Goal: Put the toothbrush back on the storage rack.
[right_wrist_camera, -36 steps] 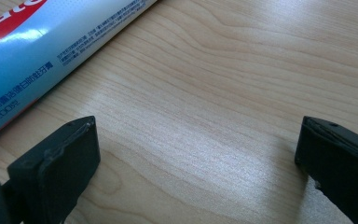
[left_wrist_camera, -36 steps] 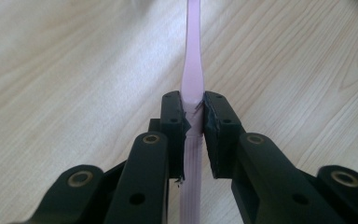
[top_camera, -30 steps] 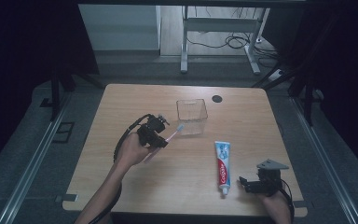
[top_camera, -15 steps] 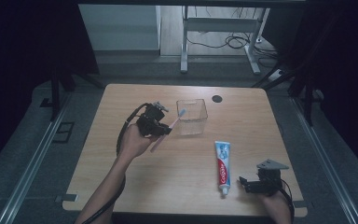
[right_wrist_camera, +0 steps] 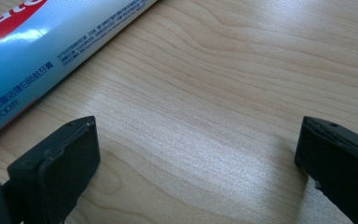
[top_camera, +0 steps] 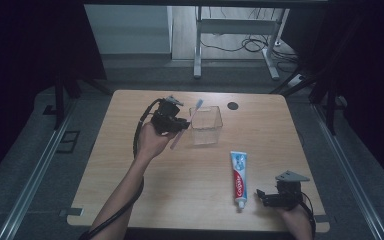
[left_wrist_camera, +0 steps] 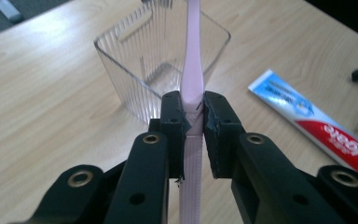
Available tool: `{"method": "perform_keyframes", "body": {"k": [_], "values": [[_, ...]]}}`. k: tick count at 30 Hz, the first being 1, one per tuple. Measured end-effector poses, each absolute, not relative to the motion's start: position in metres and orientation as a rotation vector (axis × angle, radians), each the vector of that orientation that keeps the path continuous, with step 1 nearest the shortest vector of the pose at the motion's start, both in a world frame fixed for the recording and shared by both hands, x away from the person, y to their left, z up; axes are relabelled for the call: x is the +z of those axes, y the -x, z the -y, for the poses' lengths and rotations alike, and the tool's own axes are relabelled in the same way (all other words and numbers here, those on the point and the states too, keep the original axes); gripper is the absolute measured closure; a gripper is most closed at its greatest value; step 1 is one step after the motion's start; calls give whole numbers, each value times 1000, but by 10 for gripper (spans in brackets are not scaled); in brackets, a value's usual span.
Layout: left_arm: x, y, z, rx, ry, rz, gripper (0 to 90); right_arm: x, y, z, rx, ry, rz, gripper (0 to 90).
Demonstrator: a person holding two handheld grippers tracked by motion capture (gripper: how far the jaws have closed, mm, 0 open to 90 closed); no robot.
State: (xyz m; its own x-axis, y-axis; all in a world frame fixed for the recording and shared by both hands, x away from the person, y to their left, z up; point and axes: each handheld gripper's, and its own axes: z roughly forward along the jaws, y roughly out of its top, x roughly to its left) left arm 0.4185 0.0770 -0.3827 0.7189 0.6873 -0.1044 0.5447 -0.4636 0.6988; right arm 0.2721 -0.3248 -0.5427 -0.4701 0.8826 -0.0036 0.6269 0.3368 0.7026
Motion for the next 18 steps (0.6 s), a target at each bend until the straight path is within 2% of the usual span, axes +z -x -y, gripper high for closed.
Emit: {"method": "perform_keyframes", "body": {"k": [18], "values": [[-372,-447,-55,308,-2030,-926,790,-543,-272,325,910,-1331,-2223,0]]}}
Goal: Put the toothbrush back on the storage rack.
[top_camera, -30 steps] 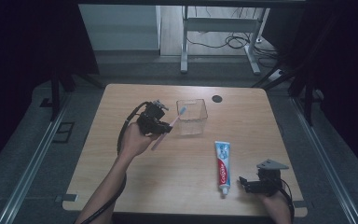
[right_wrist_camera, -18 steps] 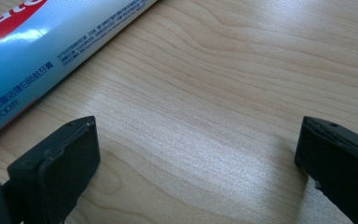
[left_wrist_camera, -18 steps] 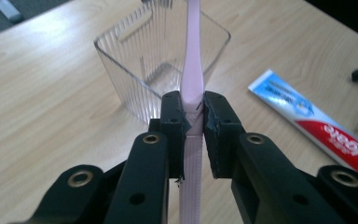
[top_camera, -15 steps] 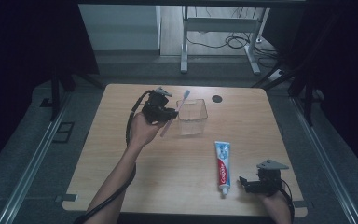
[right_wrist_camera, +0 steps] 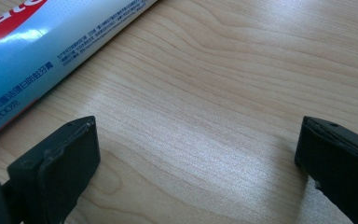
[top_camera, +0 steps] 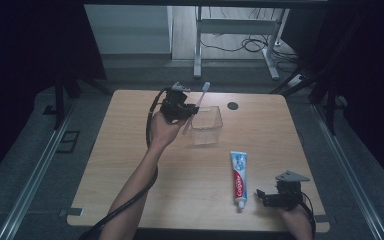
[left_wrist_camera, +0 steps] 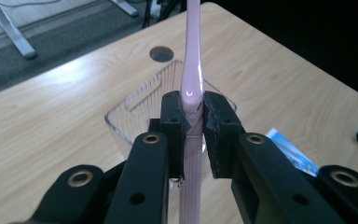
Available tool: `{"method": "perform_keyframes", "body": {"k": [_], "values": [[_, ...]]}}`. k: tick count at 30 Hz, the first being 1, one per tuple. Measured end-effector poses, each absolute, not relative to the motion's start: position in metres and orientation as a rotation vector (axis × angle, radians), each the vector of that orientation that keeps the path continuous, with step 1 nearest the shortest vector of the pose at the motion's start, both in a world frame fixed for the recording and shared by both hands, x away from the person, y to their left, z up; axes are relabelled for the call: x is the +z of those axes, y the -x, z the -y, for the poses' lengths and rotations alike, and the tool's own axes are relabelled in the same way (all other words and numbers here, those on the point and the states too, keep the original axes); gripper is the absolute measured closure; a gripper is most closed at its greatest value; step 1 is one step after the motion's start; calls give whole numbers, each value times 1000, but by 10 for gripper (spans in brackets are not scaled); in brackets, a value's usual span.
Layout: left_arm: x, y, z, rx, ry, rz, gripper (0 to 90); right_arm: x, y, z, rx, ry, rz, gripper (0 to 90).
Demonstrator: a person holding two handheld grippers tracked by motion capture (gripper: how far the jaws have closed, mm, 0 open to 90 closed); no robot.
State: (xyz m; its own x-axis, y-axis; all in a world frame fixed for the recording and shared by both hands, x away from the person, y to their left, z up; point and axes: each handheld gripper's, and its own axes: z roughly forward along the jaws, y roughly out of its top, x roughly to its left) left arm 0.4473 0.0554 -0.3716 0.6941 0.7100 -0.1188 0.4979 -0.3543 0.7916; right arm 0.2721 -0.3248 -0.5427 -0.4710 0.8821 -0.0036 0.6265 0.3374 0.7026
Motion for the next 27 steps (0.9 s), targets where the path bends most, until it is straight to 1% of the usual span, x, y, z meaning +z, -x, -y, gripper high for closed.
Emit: {"method": "perform_keyframes", "body": {"k": [15,17,27], "values": [[-371,-468,-41,367,-1938,-936,789,-543,-272,325,909,-1330,-2223,0],[-374,-471,-38,390,-1918,-930,789,-543,-272,325,909,-1330,-2222,0],[-391,-479,-29,403,-1897,-939,789,-543,-272,325,909,-1330,-2223,0]]}}
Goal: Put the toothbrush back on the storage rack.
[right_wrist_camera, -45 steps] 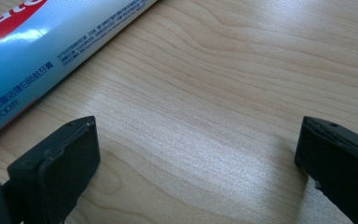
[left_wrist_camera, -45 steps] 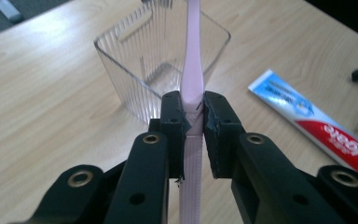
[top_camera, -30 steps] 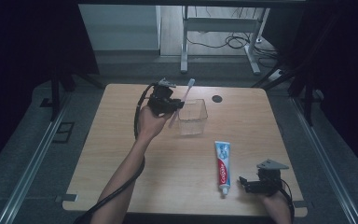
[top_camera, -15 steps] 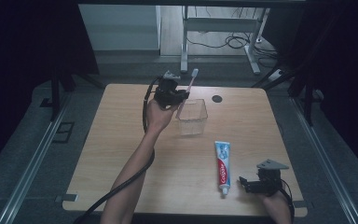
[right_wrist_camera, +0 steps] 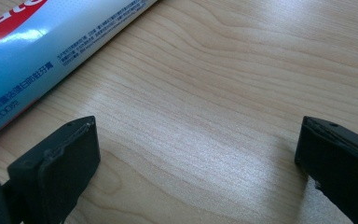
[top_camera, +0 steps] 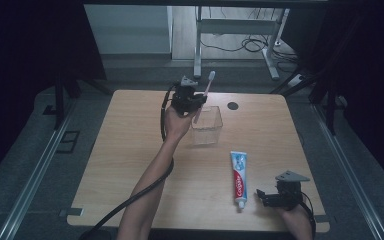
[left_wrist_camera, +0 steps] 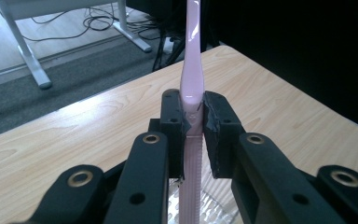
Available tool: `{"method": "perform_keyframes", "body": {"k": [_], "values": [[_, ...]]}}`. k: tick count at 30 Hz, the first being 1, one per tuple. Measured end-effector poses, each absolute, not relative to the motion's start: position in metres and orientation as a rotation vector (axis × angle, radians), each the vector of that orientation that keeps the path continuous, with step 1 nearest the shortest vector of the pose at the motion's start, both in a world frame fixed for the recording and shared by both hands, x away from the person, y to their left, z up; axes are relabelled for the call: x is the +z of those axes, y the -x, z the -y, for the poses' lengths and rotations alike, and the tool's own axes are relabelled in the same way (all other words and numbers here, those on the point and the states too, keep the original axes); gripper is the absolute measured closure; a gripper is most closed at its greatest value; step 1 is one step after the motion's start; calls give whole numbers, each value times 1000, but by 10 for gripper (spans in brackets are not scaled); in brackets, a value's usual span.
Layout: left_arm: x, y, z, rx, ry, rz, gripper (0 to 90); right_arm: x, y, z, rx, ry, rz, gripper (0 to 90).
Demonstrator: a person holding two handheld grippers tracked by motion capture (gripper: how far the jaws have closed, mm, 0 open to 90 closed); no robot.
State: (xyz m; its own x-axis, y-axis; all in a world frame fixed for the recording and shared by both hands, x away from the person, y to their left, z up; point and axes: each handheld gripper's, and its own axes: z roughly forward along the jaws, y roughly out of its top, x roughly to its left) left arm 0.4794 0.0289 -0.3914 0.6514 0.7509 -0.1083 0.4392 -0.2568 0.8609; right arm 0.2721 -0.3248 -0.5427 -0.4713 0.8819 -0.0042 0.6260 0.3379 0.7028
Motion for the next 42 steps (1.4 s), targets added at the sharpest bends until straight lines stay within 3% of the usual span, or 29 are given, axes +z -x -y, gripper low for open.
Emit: {"method": "perform_keyframes", "body": {"k": [21,42], "values": [[-444,-477,-13,420,-1964,-978,788,-543,-273,324,912,-1320,-2231,0],[-461,-476,-2,457,-2090,-1004,785,-543,-273,324,912,-1320,-2231,0]]}}
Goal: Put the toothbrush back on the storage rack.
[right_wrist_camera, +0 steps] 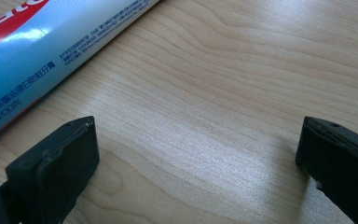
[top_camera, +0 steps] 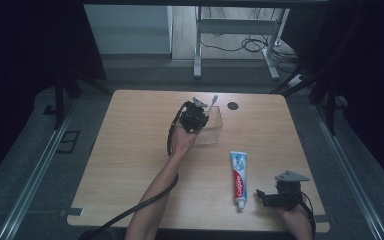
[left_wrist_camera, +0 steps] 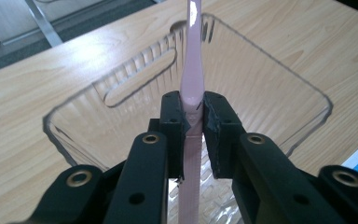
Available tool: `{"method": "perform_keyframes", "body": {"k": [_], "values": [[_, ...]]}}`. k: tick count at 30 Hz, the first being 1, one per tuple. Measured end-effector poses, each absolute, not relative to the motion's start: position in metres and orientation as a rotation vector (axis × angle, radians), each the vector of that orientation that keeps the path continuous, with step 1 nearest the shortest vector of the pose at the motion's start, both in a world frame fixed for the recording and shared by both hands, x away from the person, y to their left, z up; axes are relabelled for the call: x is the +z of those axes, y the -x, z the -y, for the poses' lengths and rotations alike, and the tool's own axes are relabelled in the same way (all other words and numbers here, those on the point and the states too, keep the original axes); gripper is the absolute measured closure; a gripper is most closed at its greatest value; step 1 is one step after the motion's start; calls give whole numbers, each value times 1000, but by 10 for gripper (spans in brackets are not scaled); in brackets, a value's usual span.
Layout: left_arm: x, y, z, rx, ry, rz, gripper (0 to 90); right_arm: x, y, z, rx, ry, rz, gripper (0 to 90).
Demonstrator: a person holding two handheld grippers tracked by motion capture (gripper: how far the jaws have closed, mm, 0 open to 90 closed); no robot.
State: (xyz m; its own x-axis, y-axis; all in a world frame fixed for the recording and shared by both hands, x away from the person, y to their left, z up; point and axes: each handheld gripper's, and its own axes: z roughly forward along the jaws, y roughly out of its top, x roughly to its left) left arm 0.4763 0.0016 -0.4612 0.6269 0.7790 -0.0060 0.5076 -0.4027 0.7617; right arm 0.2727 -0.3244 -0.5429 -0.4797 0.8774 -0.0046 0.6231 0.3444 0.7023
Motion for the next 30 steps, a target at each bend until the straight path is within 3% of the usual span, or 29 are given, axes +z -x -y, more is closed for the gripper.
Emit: {"method": "perform_keyframes", "body": {"k": [13,30], "values": [[-469,-479,-1,400,-2141,-1036,771,-543,-273,324,912,-1320,-2231,0],[-456,-475,-6,353,-2123,-1009,521,-543,-273,324,912,-1320,-2231,0]]}}
